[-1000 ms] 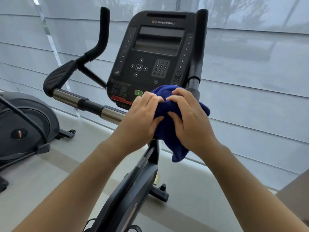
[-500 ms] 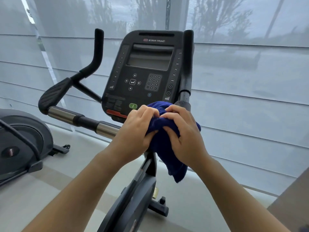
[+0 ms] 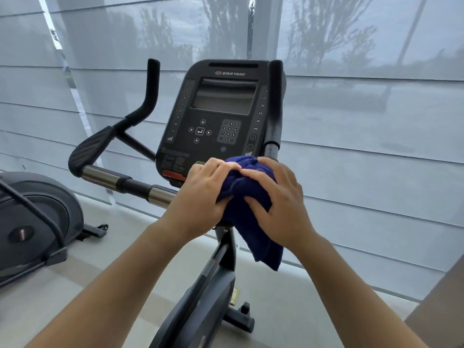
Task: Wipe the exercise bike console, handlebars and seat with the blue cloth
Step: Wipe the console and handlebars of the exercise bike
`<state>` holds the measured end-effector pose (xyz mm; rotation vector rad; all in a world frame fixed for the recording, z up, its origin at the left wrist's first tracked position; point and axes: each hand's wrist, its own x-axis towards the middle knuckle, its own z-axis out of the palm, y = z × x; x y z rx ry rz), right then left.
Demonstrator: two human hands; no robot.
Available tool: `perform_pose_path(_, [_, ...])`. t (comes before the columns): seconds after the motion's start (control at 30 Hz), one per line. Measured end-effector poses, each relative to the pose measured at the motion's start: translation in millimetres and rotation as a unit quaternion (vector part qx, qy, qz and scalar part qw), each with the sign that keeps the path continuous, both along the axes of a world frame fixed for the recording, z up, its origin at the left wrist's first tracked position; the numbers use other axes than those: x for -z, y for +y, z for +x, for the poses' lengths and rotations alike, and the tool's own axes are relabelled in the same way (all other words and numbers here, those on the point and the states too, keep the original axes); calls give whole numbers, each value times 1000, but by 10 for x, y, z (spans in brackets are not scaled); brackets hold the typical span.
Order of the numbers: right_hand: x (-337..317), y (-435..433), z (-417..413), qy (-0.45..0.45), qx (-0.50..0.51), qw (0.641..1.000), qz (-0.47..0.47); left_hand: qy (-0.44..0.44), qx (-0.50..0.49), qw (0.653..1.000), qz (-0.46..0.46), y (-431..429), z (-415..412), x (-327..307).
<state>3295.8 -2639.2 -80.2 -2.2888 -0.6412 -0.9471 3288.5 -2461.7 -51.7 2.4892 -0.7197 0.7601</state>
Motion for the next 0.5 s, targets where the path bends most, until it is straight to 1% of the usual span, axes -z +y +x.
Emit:
perform_pose_path(0.07, [79,20,-100,3,59,997,51,-1,2,1000,5,53,-42,-5])
perform_pose_path(0.13, [125,30,-147,43,53,988,136,9,2,1000,8,56,-55,-23])
perform_pose_path(0.2, [113,28,-137,84,33,978,190,23,-3,1000,-2,15,-24,-46])
perform_pose_path(0.27, [55,16,-105,94,30,975,199,38,3,999,-22,-46,35,-62])
perform_pose_path(0.33, [-24,1,-76,81,31,977,194,42,12,999,-25,-93,102,-62])
perform_pose_path(0.43, [-178,-44,-32,32,33,983,180,26,-13,1000,-6,-130,172,-86])
perform_pose_path(0.5, [-288,-89,14,2,30,983,178,7,-22,1000,-21,-143,183,-131])
